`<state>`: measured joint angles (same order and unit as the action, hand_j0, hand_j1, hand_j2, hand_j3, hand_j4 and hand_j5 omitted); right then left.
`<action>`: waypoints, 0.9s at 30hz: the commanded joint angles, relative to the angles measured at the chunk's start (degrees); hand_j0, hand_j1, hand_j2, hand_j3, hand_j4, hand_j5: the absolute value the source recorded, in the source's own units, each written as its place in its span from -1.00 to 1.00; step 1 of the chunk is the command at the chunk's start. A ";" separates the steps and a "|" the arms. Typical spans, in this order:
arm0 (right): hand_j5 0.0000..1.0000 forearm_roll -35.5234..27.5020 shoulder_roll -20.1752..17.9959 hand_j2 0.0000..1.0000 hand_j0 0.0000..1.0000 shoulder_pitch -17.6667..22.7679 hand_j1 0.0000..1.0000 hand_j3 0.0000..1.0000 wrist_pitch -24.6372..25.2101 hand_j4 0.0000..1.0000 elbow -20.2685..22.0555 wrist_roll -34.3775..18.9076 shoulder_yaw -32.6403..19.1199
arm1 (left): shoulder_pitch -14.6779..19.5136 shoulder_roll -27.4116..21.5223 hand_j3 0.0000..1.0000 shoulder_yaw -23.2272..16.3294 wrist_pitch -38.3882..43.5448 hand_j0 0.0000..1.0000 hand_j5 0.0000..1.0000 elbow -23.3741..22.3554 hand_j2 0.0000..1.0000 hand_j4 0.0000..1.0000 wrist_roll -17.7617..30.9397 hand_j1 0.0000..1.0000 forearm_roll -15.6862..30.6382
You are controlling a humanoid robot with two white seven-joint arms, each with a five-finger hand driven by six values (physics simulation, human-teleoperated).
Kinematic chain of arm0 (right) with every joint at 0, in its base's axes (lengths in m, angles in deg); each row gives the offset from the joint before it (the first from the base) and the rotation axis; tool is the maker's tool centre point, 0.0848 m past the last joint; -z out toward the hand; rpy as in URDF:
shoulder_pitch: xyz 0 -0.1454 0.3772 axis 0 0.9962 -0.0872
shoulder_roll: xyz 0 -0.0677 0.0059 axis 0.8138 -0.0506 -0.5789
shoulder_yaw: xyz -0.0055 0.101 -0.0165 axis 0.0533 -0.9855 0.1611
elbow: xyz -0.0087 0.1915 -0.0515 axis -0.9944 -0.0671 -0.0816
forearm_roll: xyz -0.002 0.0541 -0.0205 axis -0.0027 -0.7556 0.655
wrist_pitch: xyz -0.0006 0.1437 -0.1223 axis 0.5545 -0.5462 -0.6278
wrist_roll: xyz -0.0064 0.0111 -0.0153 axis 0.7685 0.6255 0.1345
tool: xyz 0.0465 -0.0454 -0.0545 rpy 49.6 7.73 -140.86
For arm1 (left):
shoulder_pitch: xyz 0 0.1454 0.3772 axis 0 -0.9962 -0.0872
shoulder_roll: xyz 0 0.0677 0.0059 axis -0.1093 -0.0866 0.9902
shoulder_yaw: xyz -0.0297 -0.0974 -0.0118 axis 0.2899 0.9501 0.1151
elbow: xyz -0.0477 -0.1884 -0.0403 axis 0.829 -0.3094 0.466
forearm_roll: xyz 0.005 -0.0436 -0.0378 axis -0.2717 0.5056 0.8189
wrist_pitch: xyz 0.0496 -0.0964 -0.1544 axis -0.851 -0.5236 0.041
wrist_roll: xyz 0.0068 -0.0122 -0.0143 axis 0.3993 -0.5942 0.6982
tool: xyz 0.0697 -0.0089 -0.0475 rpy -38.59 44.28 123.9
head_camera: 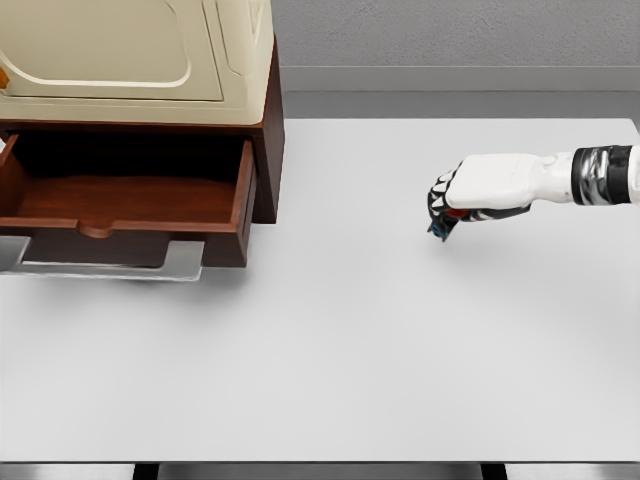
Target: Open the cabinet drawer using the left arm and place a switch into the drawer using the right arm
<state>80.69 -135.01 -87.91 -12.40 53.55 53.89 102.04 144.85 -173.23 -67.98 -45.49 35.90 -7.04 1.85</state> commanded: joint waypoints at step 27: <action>-0.09 -3.72 5.09 -0.09 -0.09 -5.89 -0.09 -0.09 0.15 -0.09 1.06 0.02 0.74 | -4.96 0.19 1.00 15.73 1.11 1.00 1.00 1.03 1.00 1.00 0.17 1.00 -4.24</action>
<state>77.30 -130.22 -94.24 -12.40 54.52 53.90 102.78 139.91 -173.02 -53.54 -44.47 36.65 -6.86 -2.94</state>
